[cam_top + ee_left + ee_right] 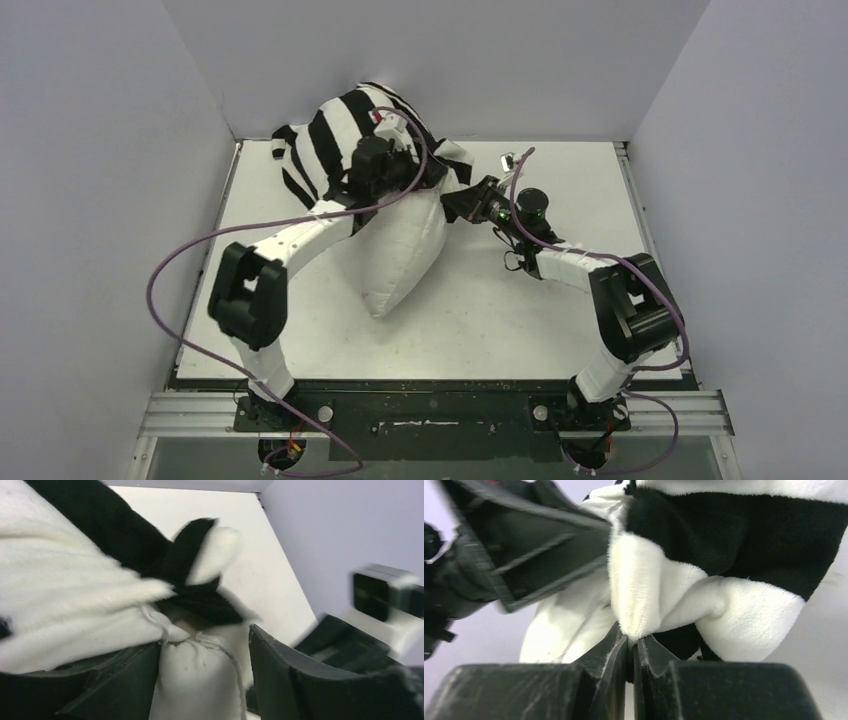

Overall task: Put the pillow into the pillowcase
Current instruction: Stuff the pillow into the pillowcase.

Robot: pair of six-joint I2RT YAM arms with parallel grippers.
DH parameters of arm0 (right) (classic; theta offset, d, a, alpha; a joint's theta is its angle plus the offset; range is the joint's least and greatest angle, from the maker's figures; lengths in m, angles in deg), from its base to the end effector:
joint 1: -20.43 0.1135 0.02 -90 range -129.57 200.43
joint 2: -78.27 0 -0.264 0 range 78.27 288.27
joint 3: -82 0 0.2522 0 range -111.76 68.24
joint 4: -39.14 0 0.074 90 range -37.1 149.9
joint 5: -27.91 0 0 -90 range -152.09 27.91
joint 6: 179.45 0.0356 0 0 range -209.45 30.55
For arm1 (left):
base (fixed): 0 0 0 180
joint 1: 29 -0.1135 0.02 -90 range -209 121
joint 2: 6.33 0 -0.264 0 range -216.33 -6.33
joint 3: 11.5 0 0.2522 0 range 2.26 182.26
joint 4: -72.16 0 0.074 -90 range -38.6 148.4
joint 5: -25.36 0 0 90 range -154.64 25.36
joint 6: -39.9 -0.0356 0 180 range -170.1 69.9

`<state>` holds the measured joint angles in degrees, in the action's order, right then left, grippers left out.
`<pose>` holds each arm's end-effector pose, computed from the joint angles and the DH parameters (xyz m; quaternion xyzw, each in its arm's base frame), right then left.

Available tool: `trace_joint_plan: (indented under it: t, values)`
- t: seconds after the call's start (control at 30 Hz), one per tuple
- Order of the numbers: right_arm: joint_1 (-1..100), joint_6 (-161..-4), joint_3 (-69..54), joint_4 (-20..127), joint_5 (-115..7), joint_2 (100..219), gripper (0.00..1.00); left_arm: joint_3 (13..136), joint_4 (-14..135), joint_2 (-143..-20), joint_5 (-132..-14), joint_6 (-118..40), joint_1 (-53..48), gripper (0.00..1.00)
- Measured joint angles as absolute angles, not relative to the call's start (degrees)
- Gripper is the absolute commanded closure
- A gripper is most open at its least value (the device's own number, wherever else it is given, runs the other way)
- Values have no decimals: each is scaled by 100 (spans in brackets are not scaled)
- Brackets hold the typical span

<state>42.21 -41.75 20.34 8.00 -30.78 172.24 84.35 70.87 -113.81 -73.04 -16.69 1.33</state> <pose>0.3236 0.1492 0.2399 -0.0298 0.7126 0.5424 0.4439 0.3882 -0.2331 0.2900 0.0247 0.7810 -0.3767 0.4975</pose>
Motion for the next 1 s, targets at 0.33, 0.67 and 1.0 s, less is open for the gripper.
trace_joint_plan:
  t: [0.33, 0.67, 1.0]
  values:
    - [4459, -3289, 1839, 109, -2737, 18085, 100, 8231, 5340, -9088, -7466, -2373, -75, 34]
    - [4446, -3058, 1831, 148, -2866, 18059, 100, 7788, 3939, -7888, -6751, -4266, 830, 24]
    - [4416, -3134, 1645, 629, -2871, 17816, 100, 6614, 4016, -8105, -6247, -6056, 1274, 72]
